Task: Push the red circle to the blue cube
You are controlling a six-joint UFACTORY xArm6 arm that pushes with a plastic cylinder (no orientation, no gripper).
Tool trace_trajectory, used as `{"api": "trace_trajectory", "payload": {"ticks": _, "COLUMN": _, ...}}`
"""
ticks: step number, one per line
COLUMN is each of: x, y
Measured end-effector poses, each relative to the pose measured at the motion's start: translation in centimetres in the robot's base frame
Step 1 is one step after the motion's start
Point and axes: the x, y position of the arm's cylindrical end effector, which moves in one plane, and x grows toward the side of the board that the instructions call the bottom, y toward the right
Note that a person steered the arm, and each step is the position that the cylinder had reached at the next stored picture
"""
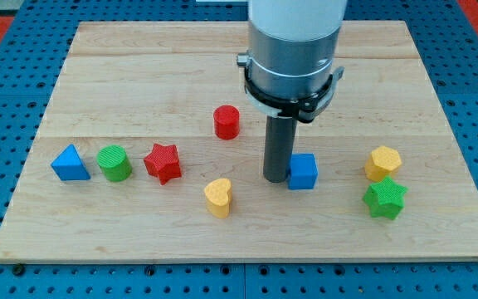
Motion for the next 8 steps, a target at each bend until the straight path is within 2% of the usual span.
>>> {"api": "trace_trajectory", "payload": {"ticks": 1, "x": -0.6, "y": 0.9}}
{"api": "trace_trajectory", "payload": {"ticks": 2, "x": -1.5, "y": -1.9}}
{"api": "trace_trajectory", "payload": {"ticks": 3, "x": -3.8, "y": -8.2}}
{"api": "trace_trajectory", "payload": {"ticks": 4, "x": -6.6, "y": -11.5}}
{"api": "trace_trajectory", "payload": {"ticks": 5, "x": -10.2, "y": -11.5}}
{"api": "trace_trajectory", "payload": {"ticks": 6, "x": -10.6, "y": -10.7}}
{"api": "trace_trajectory", "payload": {"ticks": 7, "x": -8.1, "y": -4.5}}
{"api": "trace_trajectory", "payload": {"ticks": 8, "x": -5.9, "y": -0.6}}
